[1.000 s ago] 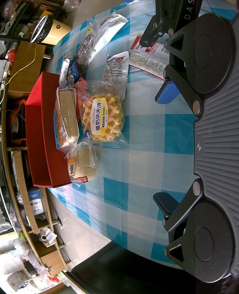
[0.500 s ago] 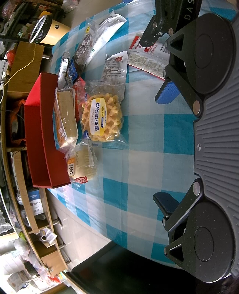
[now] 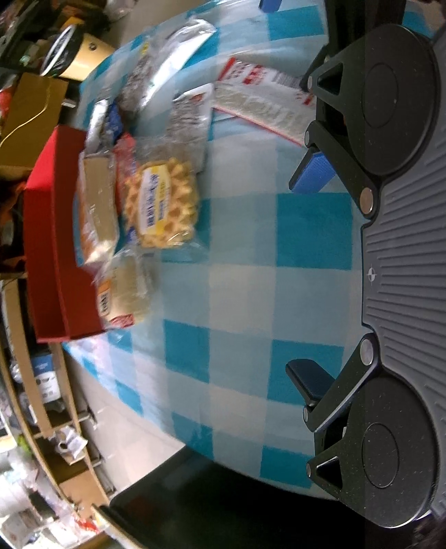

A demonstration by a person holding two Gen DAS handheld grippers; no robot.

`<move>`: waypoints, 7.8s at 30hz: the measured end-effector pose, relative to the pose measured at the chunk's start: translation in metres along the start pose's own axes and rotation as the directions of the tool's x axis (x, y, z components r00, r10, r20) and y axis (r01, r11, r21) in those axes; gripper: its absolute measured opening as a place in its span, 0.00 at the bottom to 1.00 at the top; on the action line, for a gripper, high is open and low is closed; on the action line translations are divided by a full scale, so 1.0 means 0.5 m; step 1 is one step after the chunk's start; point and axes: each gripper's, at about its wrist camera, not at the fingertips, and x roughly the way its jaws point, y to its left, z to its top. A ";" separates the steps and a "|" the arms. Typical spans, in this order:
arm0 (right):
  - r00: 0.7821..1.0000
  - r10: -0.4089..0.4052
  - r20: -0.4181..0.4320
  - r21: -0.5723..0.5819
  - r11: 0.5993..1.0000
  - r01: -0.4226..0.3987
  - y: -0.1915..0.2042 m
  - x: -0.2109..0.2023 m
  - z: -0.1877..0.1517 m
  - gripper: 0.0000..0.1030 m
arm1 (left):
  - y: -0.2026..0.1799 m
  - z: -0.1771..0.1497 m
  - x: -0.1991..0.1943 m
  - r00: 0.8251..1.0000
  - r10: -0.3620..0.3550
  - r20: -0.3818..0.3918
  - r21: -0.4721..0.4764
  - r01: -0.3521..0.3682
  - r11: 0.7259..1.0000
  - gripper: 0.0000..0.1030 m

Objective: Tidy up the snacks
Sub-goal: 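Lower the right tool onto the red-and-white spicy strip packet and grasp it, then grasp the blue-and-orange milk cake packet with the left tool while the right tool holds the strip packet, then lift both held packets and carry them over the red box with both tools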

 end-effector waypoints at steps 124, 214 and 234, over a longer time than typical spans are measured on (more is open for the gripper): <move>0.960 0.191 -0.205 -0.116 0.969 -0.218 -0.045 0.015 0.027 0.49 | 0.028 0.143 0.121 0.946 -0.314 -0.080 0.051 0.318 0.947 0.90; 0.909 0.329 0.256 0.094 0.927 -0.362 -0.136 0.022 0.364 0.45 | 0.033 0.351 0.003 0.930 -0.333 0.153 -0.015 0.340 0.940 0.64; 0.918 0.309 0.248 -0.002 0.948 -0.318 -0.092 0.232 0.584 0.45 | 0.053 0.533 0.173 0.973 -0.157 0.170 -0.079 0.173 0.982 0.64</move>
